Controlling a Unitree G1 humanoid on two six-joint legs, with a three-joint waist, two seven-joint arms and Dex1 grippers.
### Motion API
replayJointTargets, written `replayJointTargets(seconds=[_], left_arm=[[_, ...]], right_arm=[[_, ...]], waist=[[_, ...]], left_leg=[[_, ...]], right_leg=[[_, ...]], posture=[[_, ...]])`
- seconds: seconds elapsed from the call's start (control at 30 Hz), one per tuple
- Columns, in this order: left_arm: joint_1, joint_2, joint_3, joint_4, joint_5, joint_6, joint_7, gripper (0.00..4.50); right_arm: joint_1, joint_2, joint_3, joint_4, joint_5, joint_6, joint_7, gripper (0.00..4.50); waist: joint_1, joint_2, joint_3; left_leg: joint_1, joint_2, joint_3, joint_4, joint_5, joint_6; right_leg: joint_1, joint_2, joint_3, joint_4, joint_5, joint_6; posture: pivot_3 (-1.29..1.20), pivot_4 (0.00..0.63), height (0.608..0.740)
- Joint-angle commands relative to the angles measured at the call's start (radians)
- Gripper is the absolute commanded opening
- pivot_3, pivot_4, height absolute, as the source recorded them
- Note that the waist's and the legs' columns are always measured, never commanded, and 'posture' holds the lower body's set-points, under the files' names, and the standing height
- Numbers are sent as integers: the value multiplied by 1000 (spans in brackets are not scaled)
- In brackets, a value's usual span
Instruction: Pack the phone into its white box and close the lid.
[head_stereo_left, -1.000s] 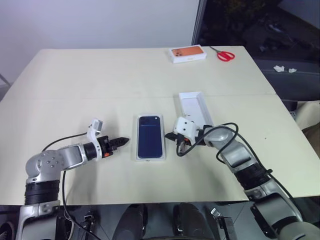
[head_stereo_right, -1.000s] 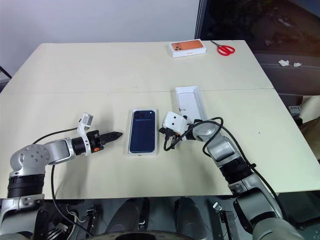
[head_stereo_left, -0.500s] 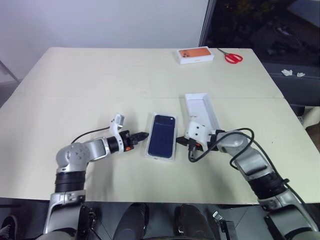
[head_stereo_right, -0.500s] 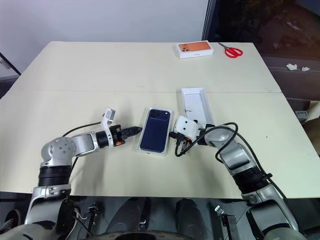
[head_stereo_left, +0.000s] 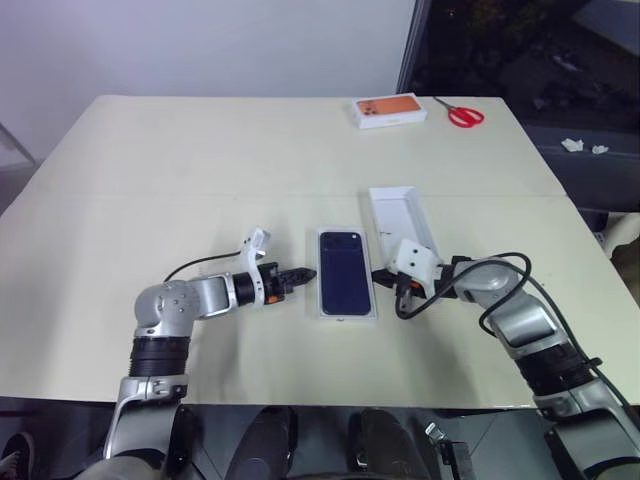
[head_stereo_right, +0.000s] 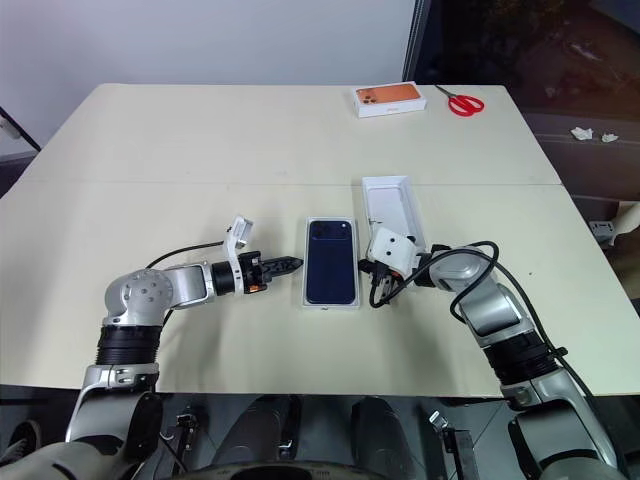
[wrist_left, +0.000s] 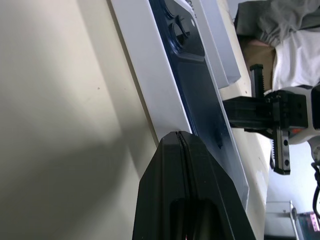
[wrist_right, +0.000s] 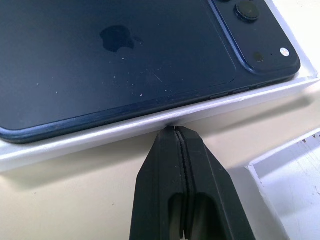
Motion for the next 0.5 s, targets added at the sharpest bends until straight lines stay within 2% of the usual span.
replayJointTargets(seconds=[0.03, 0.17, 0.37, 0.5], left_arm=[[7, 11, -20, 5, -3, 25, -35, 17], [19, 65, -10, -6, -3, 24, -77, 17], [19, 88, 12, 15, 16, -1, -81, 17], [36, 128, 24, -7, 26, -34, -100, 17]], right_arm=[[-10, -20, -4, 20, -11, -30, 12, 0], [-29, -26, -11, 35, 4, -27, 36, 0], [-25, -40, -11, 13, 13, -13, 65, 0], [-36, -84, -38, -13, 52, 29, 124, 0]], waist=[[0, 0, 0], [-4, 0, 0], [-8, 0, 0], [-9, 0, 0]], left_leg=[[0, 0, 0, 0, 0, 0], [0, 1, 0, 0, 0, 0], [0, 1, 0, -1, 0, 0], [0, 1, 0, -1, 0, 0]], right_leg=[[0, 0, 0, 0, 0, 0], [0, 0, 0, 0, 0, 0], [-1, 1, 0, 0, 0, 0], [-1, 1, 0, 0, 0, 0]], posture=[[0, 150, 740], [0, 150, 740], [0, 150, 740], [0, 150, 740]])
